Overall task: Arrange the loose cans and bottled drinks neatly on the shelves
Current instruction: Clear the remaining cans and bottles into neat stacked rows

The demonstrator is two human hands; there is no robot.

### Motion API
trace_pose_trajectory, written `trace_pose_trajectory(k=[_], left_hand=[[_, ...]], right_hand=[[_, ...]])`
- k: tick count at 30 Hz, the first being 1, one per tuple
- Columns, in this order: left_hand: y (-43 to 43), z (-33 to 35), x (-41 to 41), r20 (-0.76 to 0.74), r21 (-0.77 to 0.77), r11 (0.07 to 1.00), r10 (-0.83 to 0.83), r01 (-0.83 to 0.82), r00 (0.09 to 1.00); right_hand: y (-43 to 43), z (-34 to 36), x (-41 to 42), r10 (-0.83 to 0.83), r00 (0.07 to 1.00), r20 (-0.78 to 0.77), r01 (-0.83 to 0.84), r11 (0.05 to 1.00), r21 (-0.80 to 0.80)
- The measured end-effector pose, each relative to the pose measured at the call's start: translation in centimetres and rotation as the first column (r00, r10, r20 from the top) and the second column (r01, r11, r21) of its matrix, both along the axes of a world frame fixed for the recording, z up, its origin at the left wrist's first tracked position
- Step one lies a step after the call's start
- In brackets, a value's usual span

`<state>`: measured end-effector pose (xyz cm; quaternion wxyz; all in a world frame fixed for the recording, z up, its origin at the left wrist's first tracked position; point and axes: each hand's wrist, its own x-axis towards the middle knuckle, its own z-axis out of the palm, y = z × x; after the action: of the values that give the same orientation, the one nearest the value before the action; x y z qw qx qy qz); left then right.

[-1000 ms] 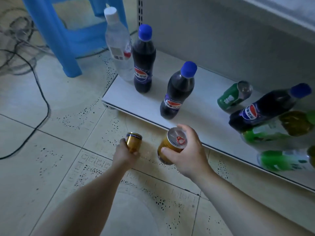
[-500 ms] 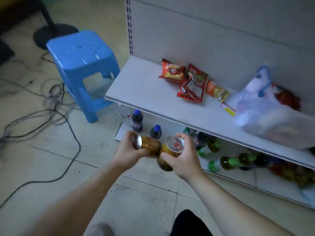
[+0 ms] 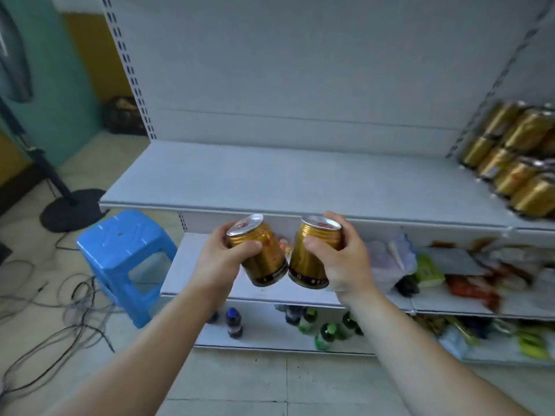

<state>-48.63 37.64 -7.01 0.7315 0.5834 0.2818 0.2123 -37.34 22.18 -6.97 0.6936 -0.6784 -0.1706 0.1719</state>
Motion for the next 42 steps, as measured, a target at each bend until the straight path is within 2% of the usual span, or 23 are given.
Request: trace_pose_trajectory(k=[5,10,13,17,25,30,35,42], left_hand=[[-2.7,7.4,4.9,0.135,-0.042,0.992,-0.113,0.12,0.984],[-4.7,11.1,10.0,0.233,-0.11,0.948,-0.266,0.297,0.935],[-6.1,12.0,13.7,0.219,-0.177,0.898,-0.363,0.403,0.906],[-8.6,12.3,17.9,0.167,-0.215,0.81,-0.52,0.545,0.838],[-16.7,11.4,24.8,0.084,0.0,0.646,-0.76,0.763,0.644],[-24.1,11.5,28.6,0.035,0.175,0.522,-0.85,0.835,0.525],[-33.3,11.5,32.7,0.076,0.287,0.529,-0.843,0.798,0.532],[-43.4,11.9,38.8,0.04,0.345,0.574,-0.799,0.742,0.6]], right_hand=[[-3.7,6.8,2.8,-0.117,0.993,-0.024,0.119,0.986,0.114],[-6.5,10.4,5.5,-0.245,0.962,-0.121,0.262,0.952,0.157],[-8.5,11.5,7.1,-0.296,0.937,-0.184,0.332,0.918,0.216],[-11.3,12.0,8.7,-0.44,0.889,-0.13,0.457,0.871,0.178],[-19.6,11.6,10.6,-0.686,0.721,-0.097,0.693,0.711,0.12],[-26.7,12.2,12.1,-0.748,0.663,-0.042,0.746,0.655,0.122],[-35.7,12.6,15.5,-0.765,0.643,0.05,0.756,0.643,0.123],[-46.3,13.5,23.4,-0.715,0.692,0.097,0.711,0.699,0.079]])
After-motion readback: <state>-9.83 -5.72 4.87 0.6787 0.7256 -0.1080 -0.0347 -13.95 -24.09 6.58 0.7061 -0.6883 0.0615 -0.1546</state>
